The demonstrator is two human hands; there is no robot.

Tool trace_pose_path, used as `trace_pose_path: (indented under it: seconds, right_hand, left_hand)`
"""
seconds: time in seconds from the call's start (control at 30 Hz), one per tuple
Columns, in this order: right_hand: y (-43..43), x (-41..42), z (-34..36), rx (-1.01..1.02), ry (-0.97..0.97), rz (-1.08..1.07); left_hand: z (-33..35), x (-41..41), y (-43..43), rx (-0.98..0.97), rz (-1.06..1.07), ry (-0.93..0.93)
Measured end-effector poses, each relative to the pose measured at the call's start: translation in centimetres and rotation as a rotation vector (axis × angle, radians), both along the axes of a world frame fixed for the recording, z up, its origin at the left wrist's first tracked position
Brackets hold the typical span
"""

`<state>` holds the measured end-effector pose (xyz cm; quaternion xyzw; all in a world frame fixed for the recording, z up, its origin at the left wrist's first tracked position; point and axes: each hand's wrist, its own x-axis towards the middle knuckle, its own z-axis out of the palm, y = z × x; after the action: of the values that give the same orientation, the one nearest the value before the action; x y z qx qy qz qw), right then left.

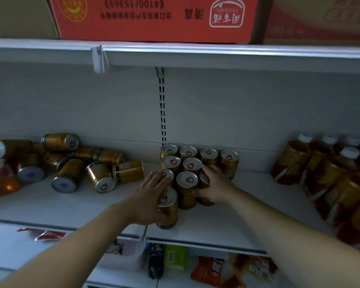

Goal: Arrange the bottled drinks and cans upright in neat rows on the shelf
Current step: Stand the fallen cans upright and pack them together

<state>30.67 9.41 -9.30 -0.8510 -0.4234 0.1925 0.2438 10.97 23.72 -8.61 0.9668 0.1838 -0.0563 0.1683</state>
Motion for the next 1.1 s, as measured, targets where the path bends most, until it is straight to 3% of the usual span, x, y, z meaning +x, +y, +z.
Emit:
trace_pose_path:
  seconds: [0.13, 0.27, 0.43, 0.6, 0.7, 0.8, 0.97, 1.1]
  right_hand:
    - [-0.4, 0.9, 0.1, -0.022, -0.045, -0.023]
    - [0.1, 2.0, -0.3, 0.038, -0.228, -0.126]
    - [-0.2, 2.2, -0.7, -0.060, -0.461, 0.014]
    - [0.1, 1.7, 1.7, -0.153, -0.434, 0.002]
    - [1.3, 0.6, 4.7, -0.020, -0.443, 0.017]
    - [3.1, -2.0, 6.6, 0.015, -0.426, 0.104]
    - [8.0, -8.2, 6.7, 0.009, -0.369, 0.231]
    - [12.9, -13.6, 5.4, -0.019, -0.344, 0.233]
  left_hand:
    - [-0.4, 0.4, -0.3, -0.011, 0.035, -0.040]
    - [-0.6, 0.6, -0.4, 0.010, 0.037, -0.039]
    - [0.3, 0.6, -0.7, 0.090, 0.038, 0.017]
    - [1.7, 0.2, -1.5, 0.047, 0.071, 0.067]
    - [3.1, -1.9, -1.4, -0.111, 0.251, -0.067]
    - [3.2, -5.7, -0.2, -0.121, 0.427, -0.078]
    - [1.8, -12.5, 4.9, -0.037, 0.571, -0.024]
    - [0.2, -16.2, 10.1, -0.173, 0.689, -0.139]
